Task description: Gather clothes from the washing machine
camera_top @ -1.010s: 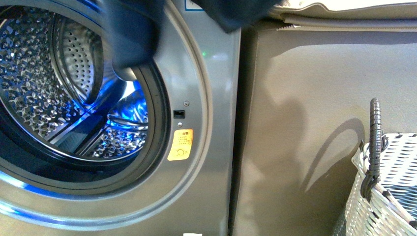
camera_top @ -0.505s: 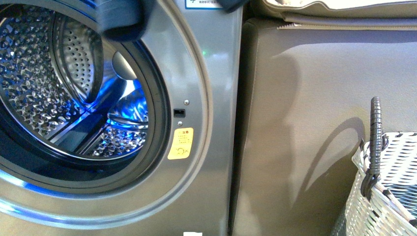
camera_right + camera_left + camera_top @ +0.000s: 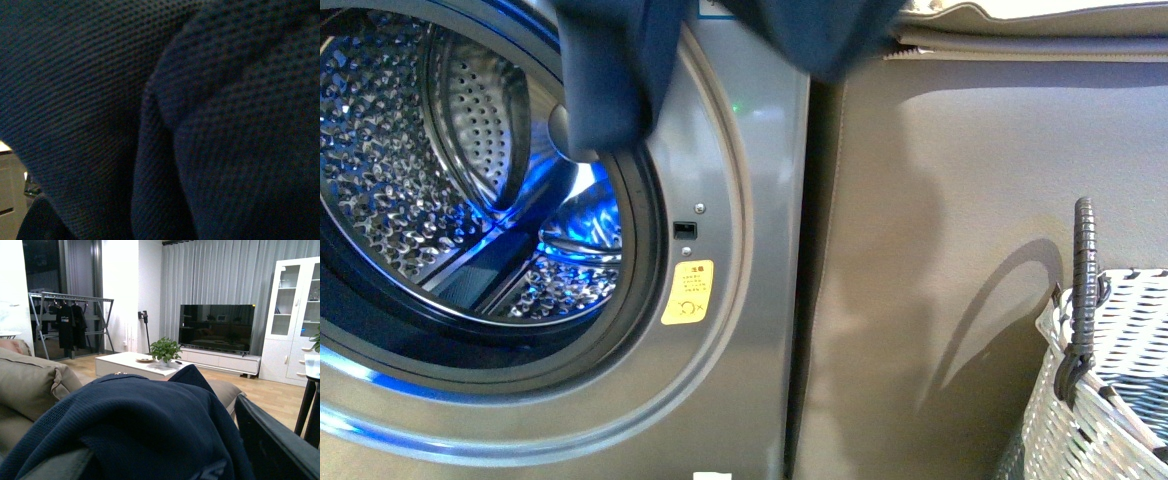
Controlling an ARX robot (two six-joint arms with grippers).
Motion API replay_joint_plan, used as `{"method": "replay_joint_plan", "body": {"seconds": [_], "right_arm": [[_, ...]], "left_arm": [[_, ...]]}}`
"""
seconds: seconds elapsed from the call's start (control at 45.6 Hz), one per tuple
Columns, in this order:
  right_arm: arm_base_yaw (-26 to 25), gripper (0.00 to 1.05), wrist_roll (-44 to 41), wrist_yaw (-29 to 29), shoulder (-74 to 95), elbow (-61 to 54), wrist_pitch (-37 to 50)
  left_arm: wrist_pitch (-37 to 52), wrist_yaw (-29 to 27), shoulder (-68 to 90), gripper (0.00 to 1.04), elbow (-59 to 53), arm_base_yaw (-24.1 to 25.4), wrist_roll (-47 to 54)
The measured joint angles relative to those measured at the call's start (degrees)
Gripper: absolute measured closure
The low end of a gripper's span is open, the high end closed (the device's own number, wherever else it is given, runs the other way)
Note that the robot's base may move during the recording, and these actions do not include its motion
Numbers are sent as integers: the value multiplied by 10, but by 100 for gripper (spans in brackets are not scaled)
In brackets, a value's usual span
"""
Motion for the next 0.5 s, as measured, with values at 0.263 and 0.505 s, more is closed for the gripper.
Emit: {"method": "replay_joint_plan", "body": {"seconds": [0.263,0.505], "right_arm": [[-168,96,72,-66,-156,-114,5],[-414,96,182,-191,-229,-163,19]], "left_arm": [[0,1,0,7,1,0,1],[0,0,0,7,3,0,1]]}}
